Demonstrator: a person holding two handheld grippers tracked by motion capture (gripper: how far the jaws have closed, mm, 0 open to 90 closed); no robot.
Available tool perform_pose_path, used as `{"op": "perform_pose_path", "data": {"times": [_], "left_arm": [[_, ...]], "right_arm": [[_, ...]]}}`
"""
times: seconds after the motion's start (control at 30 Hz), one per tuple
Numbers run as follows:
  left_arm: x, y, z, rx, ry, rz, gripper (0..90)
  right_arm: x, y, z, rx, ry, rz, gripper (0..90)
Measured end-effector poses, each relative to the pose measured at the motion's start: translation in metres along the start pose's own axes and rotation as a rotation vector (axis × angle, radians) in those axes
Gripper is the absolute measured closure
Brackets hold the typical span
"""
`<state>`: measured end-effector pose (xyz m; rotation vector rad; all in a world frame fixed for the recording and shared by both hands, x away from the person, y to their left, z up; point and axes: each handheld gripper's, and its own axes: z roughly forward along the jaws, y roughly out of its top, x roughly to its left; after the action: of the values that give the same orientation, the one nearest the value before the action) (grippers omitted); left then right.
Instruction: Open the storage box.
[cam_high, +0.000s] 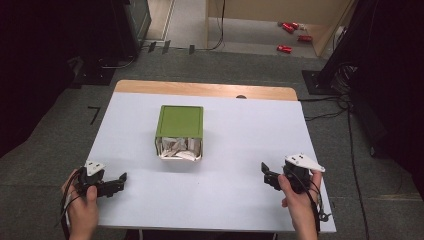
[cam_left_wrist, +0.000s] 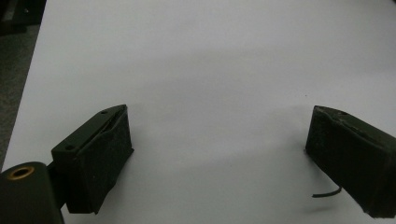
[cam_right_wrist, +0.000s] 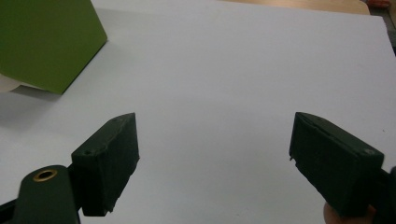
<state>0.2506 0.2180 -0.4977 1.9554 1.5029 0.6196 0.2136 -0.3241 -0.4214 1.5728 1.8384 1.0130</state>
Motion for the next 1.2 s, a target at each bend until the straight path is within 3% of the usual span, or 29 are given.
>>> {"op": "perform_pose_path", "data": {"times": [0.43, 1.2], "left_arm": [[0.000, 0.000, 0.000, 0.001, 0.000, 0.001, 7.4], [0.000, 0.000, 0.000, 0.000, 0.000, 0.000, 7.5]], "right_arm": [[0.027, 0.005, 0.010, 0.013, 0.037, -0.038, 15.9], [0.068, 0.018, 0.024, 0.001, 0.102, -0.065, 16.0]]}}
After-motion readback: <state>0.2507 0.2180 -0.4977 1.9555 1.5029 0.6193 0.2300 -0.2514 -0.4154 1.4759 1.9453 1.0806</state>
